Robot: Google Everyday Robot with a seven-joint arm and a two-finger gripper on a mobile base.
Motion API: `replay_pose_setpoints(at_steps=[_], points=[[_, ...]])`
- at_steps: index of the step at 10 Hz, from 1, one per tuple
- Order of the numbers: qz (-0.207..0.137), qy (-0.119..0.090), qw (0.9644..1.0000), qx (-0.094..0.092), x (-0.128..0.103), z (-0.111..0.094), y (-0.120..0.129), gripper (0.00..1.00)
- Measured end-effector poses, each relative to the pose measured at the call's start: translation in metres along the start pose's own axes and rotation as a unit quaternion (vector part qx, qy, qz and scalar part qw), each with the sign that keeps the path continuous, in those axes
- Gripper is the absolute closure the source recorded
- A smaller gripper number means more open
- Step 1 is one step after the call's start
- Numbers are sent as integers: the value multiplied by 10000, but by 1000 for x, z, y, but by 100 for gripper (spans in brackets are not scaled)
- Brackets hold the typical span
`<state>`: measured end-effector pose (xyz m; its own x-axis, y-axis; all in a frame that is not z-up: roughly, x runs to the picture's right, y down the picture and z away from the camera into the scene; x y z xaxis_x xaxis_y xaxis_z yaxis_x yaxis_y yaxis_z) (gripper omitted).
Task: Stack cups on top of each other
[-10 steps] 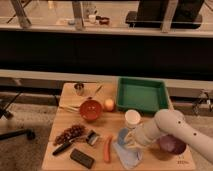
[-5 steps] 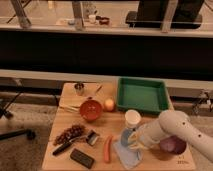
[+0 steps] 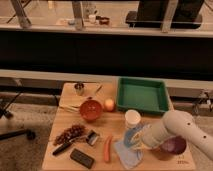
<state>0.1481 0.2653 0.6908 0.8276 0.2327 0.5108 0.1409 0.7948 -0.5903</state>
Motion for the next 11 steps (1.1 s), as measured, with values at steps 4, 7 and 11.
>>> replay_pose_setpoints(at_steps=[4,7,11], points=[[-6,-76,10000,46,0,-9,3,100],[51,-115,9999,98,5,-15,3,100],[135,-192,9996,175,10,-22,-1,100]])
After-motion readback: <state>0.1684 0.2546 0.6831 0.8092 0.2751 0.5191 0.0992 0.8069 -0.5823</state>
